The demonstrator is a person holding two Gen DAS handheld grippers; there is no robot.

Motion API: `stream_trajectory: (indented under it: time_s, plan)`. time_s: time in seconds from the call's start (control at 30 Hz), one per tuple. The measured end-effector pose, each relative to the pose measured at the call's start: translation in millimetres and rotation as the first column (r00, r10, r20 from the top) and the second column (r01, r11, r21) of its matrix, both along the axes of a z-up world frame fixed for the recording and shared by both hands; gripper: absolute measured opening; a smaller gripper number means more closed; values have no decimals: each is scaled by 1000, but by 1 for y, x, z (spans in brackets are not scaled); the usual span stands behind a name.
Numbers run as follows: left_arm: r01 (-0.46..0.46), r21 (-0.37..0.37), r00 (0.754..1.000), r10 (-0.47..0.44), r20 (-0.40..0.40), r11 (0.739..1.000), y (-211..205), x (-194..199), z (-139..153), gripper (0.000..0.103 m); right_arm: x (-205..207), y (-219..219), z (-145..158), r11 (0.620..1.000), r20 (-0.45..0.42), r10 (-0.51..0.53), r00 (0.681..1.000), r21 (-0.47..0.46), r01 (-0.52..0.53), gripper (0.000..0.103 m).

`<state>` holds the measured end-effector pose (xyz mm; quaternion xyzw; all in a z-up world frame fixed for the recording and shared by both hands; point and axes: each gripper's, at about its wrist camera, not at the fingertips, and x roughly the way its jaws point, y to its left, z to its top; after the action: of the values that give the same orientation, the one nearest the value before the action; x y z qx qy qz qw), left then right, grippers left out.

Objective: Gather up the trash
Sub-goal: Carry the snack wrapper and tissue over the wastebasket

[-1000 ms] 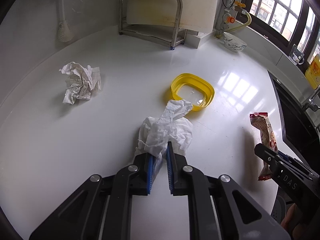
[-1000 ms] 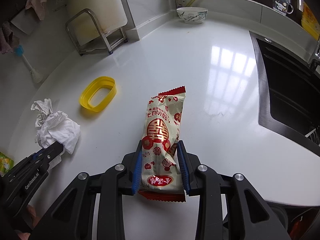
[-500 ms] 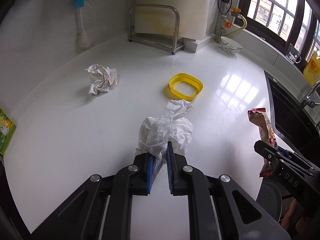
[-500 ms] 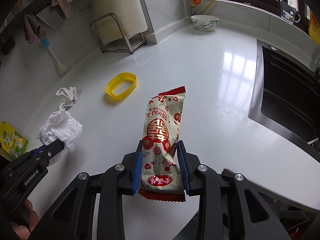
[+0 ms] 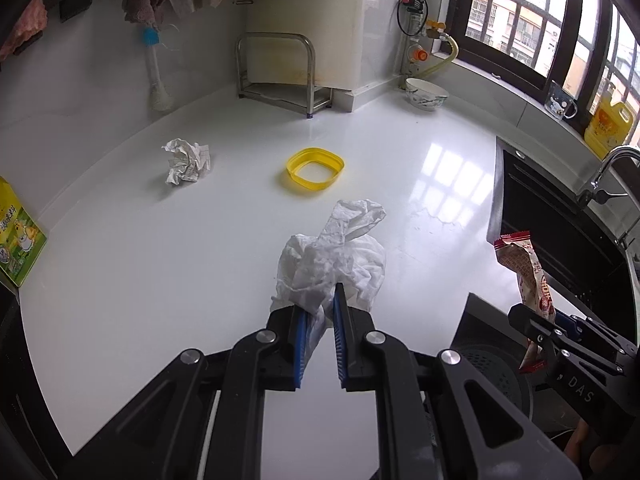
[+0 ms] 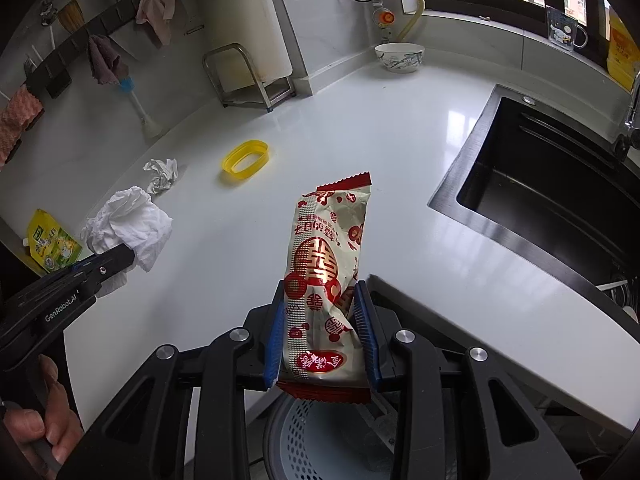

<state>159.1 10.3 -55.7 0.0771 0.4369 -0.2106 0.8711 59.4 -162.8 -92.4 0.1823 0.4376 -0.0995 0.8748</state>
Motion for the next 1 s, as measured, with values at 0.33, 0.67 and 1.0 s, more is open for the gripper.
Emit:
stream_trajectory:
  time_s: [0.33,0.67,1.0]
  plan:
    - [131,-2,990,-130,-56,991,-61,-65,-10,13,-71,-41,-7,1000,-34,-16,999,-13,16,32]
    - [220,26,970,-216,-113,975,-99,-112,-32,13,-114,-52,-34,999,-101,27,994,36,-24,31]
    - [243,84,953,-222,-207,966,-107,-134,-70,13,-131,-50,-69,992,-172,80,982,107,-62,32]
